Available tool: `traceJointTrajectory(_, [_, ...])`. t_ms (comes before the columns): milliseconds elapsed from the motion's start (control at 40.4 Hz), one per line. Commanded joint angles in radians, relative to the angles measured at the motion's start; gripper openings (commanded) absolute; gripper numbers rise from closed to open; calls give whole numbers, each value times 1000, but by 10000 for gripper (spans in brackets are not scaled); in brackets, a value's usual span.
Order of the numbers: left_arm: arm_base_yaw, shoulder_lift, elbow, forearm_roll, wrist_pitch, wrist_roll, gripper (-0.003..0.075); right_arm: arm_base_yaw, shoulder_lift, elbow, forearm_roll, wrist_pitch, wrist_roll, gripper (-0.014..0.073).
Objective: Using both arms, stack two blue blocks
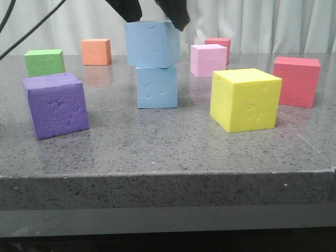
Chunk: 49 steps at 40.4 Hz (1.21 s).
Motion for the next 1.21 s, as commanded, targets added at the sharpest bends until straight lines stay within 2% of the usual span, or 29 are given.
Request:
traceJointTrajectory(0, [-6, -59, -77, -10, -36, -8, 629, -7, 5, -25, -25, -66, -8, -68])
traceJointTrajectory(99, [-6, -59, -136, -12, -32, -8, 614, -7, 5, -25, -25, -66, -8, -68])
traceJointTrajectory(173, [-6, -59, -161, -12, -27, -8, 557, -7, 5, -25, -25, -66, -8, -68])
traceJointTrajectory(272, [-6, -59, -172, -12, -14, -8, 390, -7, 5, -25, -25, -66, -8, -68])
traceJointTrajectory(420, [-6, -59, -172, -12, -6, -8, 90, -7, 5, -25, -25, -66, -8, -68])
traceJointTrajectory(495, [-6, -61, -172, -12, 8, -8, -23, -7, 5, -25, -25, -66, -8, -68])
traceJointTrajectory(965, [-6, -185, -169, -15, 21, -8, -20, -7, 5, -25, -25, -66, -8, -68])
traceJointTrajectory(1187, [-4, -326, -41, 21, 21, -8, -20, -7, 5, -25, -25, -66, -8, -68])
